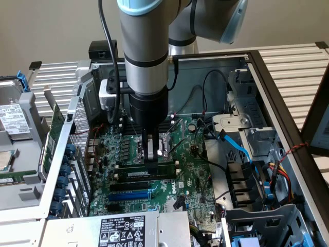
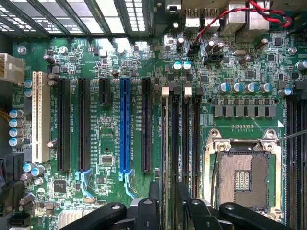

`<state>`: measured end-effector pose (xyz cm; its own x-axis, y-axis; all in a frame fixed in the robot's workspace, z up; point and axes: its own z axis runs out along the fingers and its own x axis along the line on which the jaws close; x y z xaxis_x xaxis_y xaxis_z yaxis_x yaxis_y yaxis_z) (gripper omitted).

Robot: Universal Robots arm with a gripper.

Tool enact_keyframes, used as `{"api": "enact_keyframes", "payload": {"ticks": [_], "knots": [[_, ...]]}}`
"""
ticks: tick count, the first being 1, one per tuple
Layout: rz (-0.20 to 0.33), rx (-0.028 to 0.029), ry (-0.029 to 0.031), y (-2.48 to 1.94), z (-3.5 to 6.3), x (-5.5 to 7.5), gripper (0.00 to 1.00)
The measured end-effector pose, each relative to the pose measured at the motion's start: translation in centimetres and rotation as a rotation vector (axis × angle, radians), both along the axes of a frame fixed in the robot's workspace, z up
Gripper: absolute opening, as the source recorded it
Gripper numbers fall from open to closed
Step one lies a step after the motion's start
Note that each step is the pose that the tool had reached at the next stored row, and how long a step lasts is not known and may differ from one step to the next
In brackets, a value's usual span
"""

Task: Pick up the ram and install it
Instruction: 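Insert the ram into the slot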

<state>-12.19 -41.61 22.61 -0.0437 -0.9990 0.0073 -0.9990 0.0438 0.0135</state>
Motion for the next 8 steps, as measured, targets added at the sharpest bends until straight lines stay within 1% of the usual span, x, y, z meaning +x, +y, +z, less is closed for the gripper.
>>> {"api": "enact_keyframes", "payload": {"ticks": [1, 3, 4, 6, 7, 8], "knots": [[0.0, 0.0002, 0.0051, 0.0, 0.08, 0.0, 0.28], [0.0, 0.0003, 0.0189, 0.01, 0.31, 0.01, 0.28], [0.0, 0.0002, 0.023, 0.01, 0.4, 0.01, 0.28], [0.0, 0.0001, 0.0286, 0.0, 0.56, 0.0, 0.28], [0.0, 0.0, 0.0305, 0.0, 0.68, 0.0, 0.28], [0.0, 0.0, 0.0312, 0.0, 0.81, 0.0, 0.28]]}}
